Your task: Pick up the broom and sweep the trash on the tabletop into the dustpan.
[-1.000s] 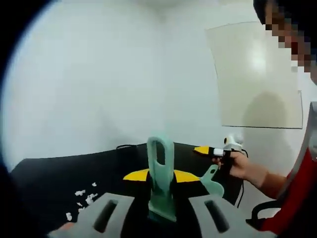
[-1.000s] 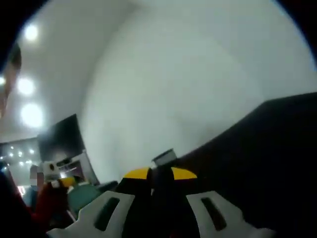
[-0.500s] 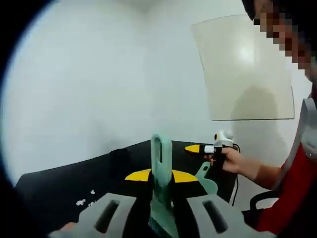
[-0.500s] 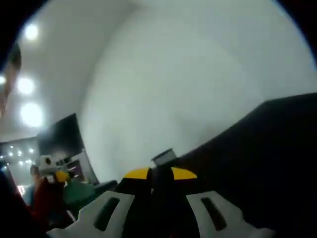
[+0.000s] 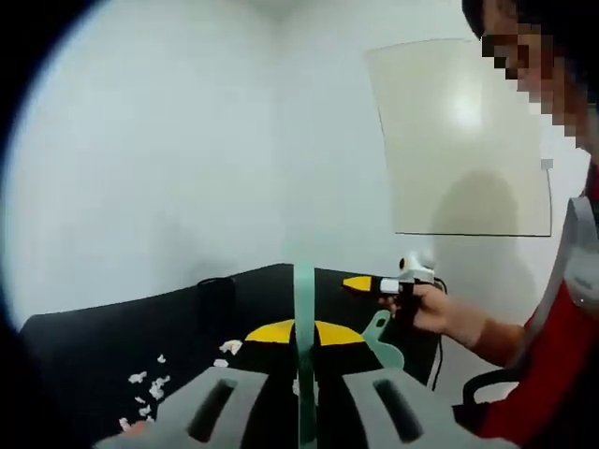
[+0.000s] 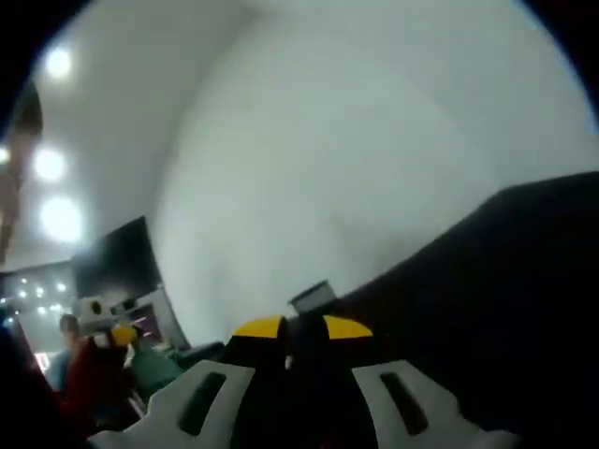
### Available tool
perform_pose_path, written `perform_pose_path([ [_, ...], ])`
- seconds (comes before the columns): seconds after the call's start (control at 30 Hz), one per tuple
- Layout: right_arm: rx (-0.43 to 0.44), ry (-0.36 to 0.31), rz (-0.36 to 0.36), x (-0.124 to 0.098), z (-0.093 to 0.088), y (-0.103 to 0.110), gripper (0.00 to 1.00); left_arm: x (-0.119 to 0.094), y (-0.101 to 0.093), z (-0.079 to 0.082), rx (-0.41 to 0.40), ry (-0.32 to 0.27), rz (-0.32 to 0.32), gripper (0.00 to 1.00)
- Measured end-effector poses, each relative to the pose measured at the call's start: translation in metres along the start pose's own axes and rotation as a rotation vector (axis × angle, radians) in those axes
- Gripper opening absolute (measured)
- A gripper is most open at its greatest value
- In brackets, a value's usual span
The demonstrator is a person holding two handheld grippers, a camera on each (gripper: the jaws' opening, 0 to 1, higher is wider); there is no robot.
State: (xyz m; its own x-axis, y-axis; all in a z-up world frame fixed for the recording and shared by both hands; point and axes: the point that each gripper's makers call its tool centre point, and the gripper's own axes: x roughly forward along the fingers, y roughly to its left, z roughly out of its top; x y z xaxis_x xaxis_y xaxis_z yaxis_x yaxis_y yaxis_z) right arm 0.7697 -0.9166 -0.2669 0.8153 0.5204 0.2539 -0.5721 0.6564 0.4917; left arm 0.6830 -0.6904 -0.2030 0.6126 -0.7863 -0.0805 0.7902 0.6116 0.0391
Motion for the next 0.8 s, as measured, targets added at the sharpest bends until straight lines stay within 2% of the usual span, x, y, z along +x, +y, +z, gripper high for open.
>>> perform_pose_path([
  [0.1, -0.007, 0.004, -0.001, 0.001, -0.001, 0.001, 0.17, -0.004, 0.004, 0.004, 0.024, 0.003, 0.016, 0.04],
  [0.17, -0.009, 0.016, -0.009, 0.003, -0.003, 0.000, 0.17, -0.008, 0.007, 0.009, 0.049, -0.015, 0.015, 0.04],
  [0.23, -0.008, 0.020, -0.009, 0.002, -0.004, 0.000, 0.17, -0.010, 0.015, 0.015, 0.037, -0.032, 0.022, 0.04],
  [0.33, -0.009, 0.013, -0.006, 0.000, -0.003, 0.002, 0.17, -0.021, 0.030, 0.038, 0.007, -0.087, 0.049, 0.04],
  [0.4, -0.011, 0.016, -0.005, 0.000, -0.004, 0.003, 0.17, -0.036, 0.043, 0.058, 0.043, -0.138, 0.096, 0.04],
  [0.53, -0.023, 0.051, -0.028, 0.004, -0.010, -0.001, 0.17, -0.061, 0.063, 0.081, 0.071, -0.169, 0.169, 0.04],
  [0.63, -0.018, 0.037, -0.033, -0.001, -0.007, -0.002, 0.17, -0.079, 0.081, 0.091, 0.128, -0.170, 0.259, 0.04],
  [0.73, 0.033, 0.010, -0.033, -0.002, 0.000, -0.001, 0.17, -0.097, 0.119, 0.078, 0.257, -0.085, 0.443, 0.04],
  [0.8, 0.059, 0.004, -0.044, -0.002, 0.002, -0.007, 0.17, -0.103, 0.144, 0.065, 0.301, -0.061, 0.534, 0.04],
])
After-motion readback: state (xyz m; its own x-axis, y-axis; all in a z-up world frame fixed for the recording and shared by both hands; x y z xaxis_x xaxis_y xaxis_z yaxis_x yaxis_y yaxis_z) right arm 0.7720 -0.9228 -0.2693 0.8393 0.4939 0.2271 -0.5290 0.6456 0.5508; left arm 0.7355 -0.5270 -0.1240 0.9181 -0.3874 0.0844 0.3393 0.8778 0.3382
